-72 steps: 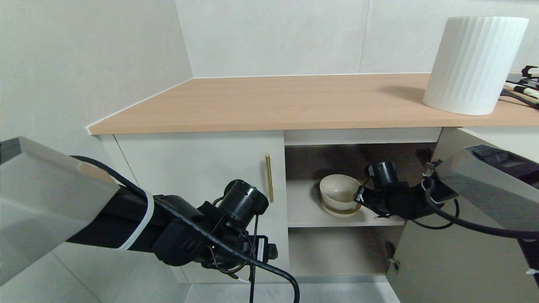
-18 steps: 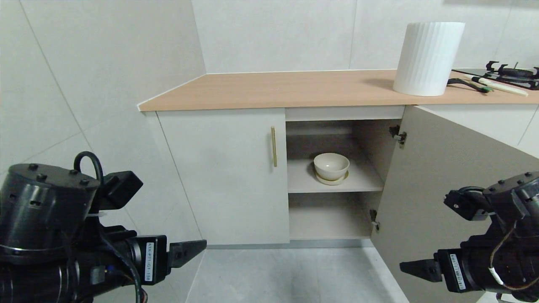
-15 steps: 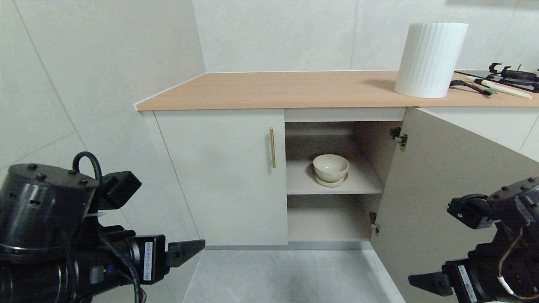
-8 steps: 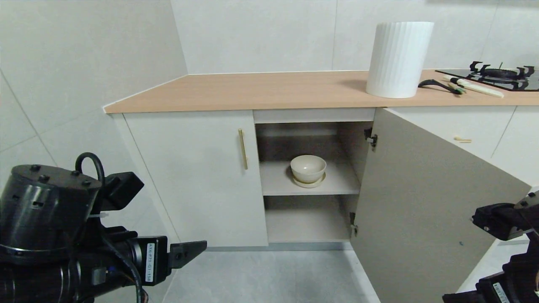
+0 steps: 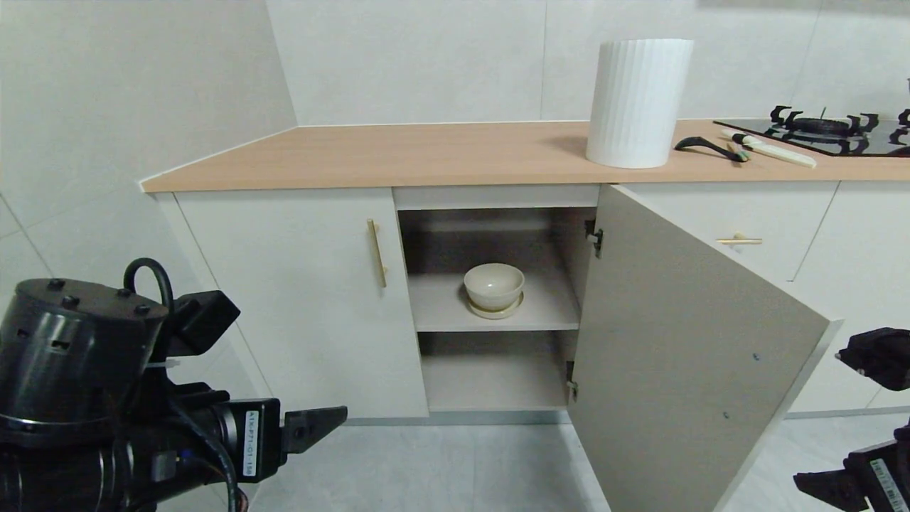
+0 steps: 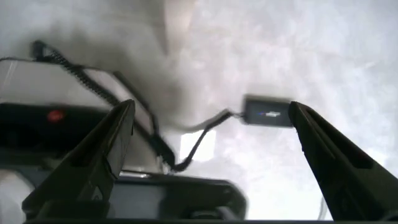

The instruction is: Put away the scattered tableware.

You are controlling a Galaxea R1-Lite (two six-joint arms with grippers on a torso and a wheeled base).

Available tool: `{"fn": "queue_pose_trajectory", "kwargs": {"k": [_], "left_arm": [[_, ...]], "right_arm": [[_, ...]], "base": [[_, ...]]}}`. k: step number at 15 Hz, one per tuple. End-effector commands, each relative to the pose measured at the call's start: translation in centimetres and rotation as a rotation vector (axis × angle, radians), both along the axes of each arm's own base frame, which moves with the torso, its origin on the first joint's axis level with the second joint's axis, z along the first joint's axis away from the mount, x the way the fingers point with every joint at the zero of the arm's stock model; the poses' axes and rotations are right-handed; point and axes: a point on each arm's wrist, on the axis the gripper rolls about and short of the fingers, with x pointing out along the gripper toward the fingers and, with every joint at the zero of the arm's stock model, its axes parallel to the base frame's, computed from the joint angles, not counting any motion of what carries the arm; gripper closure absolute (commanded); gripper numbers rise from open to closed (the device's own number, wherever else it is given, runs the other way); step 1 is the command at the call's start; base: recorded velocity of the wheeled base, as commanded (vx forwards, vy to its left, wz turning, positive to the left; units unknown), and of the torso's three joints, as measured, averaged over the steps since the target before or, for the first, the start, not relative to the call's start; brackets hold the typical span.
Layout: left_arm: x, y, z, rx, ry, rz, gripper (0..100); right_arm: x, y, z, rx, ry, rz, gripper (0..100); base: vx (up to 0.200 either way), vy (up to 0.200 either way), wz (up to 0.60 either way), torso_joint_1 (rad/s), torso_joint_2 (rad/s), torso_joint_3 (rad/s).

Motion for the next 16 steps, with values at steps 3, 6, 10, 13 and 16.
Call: {"fn": "queue_pose_trajectory", "kwargs": {"k": [3, 6, 10, 13, 16], "left_arm": [[0.0, 0.0, -0.1, 0.003, 0.004, -0.001, 0], [0.0, 0.0, -0.2, 0.003, 0.006, -0.003, 0], [0.0, 0.0, -0.1, 0.003, 0.004, -0.001, 0], [0.0, 0.0, -0.1, 0.003, 0.004, -0.001, 0], [0.0, 0.0, -0.1, 0.003, 0.004, -0.001, 0]], "right_arm": [[0.9, -3.5, 1.2, -0.05, -0.052, -0.177, 0], [2.6, -4.6, 1.4, -0.042, -0.129, -0.238, 0], [5.8, -4.8, 0.1, 0.019, -0.171, -0.315, 0], [6.2, -4.6, -0.2, 0.036, -0.177, -0.311, 0], [6.0, -3.9, -0.2, 0.053, -0.177, -0.278, 0]], "base": [[0.0, 0.0, 0.0, 0.0, 0.0, 0.0], [0.0, 0.0, 0.0, 0.0, 0.0, 0.0], [0.0, 0.0, 0.0, 0.0, 0.0, 0.0], [0.0, 0.0, 0.0, 0.0, 0.0, 0.0], [0.0, 0.0, 0.0, 0.0, 0.0, 0.0]]}}
